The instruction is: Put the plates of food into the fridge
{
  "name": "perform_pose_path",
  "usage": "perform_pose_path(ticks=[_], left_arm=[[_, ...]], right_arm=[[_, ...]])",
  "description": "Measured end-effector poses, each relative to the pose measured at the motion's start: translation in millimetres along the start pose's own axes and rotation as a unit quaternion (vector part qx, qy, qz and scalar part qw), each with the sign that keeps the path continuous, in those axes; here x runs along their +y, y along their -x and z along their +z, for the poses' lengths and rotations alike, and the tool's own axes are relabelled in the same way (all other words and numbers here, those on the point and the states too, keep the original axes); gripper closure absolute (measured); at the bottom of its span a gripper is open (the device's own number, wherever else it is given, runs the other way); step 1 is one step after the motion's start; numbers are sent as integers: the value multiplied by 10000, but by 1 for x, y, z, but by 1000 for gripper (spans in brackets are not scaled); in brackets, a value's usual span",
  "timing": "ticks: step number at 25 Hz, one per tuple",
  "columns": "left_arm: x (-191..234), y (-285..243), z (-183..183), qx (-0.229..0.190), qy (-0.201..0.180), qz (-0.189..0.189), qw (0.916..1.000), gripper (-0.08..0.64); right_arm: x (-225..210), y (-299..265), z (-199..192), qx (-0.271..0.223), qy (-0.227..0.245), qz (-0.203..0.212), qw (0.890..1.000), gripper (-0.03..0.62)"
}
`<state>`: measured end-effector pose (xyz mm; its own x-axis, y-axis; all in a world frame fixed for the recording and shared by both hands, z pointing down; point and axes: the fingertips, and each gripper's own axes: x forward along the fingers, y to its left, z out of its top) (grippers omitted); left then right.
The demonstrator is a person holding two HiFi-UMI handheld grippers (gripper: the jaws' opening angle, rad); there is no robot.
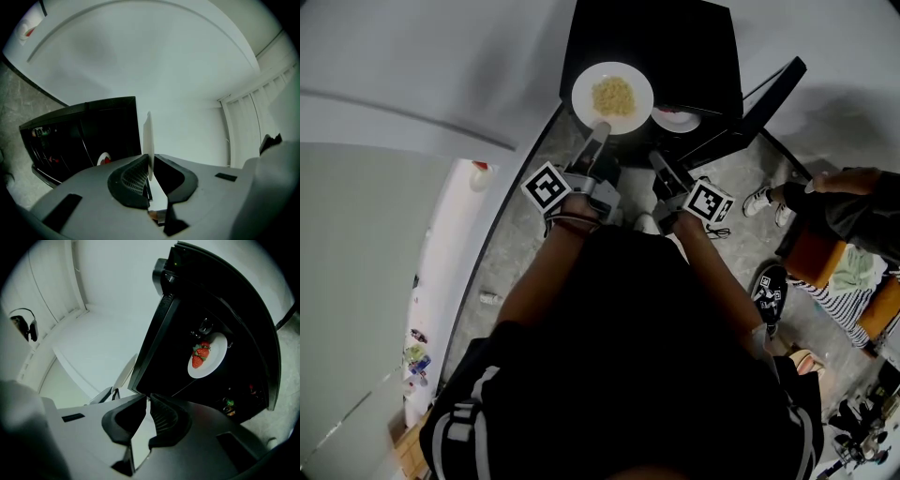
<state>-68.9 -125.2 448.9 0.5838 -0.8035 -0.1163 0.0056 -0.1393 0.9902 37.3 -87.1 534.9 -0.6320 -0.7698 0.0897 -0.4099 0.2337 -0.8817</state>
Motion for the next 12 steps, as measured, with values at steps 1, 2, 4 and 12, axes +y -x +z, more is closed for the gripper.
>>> perform_pose_path(ticks=[1, 2, 4, 12], left_arm=[[0, 2, 1, -15, 6, 7, 10000, 512], [1, 3, 1, -22, 15, 13, 10000, 512], [0, 7, 0, -5, 24, 17, 10000, 512], [1, 18, -6, 3, 74, 31, 10000, 512]], right_arm=[[0, -1, 0, -16, -38, 11, 10000, 551], [1, -1, 0, -24, -47, 15, 10000, 551], [1, -1, 0, -12, -21, 3, 10000, 551], [-3, 0, -5, 86, 6, -25, 10000, 551]])
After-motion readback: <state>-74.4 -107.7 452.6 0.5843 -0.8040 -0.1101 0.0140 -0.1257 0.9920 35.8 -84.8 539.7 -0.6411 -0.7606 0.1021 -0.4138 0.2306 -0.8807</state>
